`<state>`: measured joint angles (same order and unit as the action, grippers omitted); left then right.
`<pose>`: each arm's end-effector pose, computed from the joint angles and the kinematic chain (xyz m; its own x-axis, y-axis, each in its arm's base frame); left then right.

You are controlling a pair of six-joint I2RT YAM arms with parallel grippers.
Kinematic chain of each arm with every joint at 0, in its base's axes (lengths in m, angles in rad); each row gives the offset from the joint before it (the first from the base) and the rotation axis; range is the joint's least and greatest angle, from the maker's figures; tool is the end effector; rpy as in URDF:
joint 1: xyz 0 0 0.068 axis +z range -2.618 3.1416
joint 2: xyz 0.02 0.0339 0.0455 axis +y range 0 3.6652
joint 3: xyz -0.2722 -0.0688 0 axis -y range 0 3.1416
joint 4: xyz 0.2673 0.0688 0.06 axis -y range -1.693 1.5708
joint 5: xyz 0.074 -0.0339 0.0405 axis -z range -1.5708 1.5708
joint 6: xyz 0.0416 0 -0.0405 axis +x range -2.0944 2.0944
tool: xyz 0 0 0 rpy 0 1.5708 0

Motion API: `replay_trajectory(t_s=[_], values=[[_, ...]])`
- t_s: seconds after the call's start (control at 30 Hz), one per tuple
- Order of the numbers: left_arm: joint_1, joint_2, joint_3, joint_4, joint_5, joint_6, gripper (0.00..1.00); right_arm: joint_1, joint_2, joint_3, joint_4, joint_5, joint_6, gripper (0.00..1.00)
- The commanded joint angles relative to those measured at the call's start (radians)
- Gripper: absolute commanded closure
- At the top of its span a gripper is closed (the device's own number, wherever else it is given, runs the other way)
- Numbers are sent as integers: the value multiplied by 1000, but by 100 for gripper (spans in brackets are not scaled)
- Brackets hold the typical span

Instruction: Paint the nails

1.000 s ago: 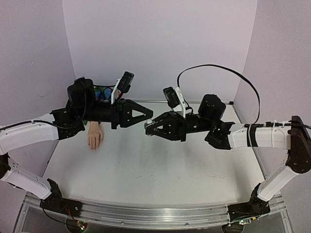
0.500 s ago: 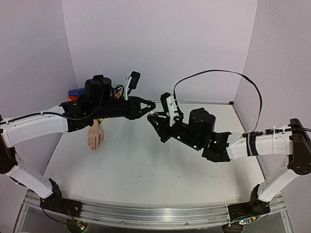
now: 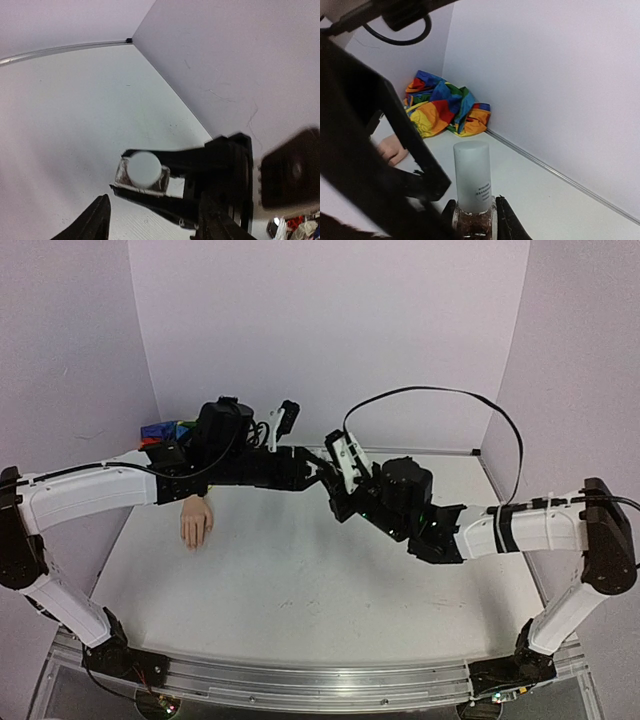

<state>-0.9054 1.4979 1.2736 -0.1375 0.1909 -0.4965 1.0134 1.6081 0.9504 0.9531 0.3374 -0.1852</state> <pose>0.2293 -0.3050 0.3434 -0.6123 0.0226 -0.7903 0.6714 0.5429 -0.5046 0.2163 0.3209 0.3026 0.2680 0.1014 -0.9581 -0.5941 0.8003 -0.0814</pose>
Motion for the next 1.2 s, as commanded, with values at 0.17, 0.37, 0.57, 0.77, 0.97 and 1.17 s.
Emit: replay_trajectory(t_s=[0.17,0.37,0.57,0.77,0.97,1.17], values=[[-7,-189,-70,11,190,102,22,-201,-156,-45,9,-942,372,100],[-7,-203,-123,192,419,78,24,-236,-81,-28,194,-1434,585,100],[-7,-186,-132,268,456,55,33,-236,-76,-29,320,-1462,671,100],[-10,-152,-98,287,500,53,48,-236,-43,-3,338,-1443,690,100],[-10,-127,-74,294,527,56,64,-236,-30,10,343,-1420,684,100],[-12,-120,-88,294,495,71,90,-245,-33,2,340,-1349,663,100]])
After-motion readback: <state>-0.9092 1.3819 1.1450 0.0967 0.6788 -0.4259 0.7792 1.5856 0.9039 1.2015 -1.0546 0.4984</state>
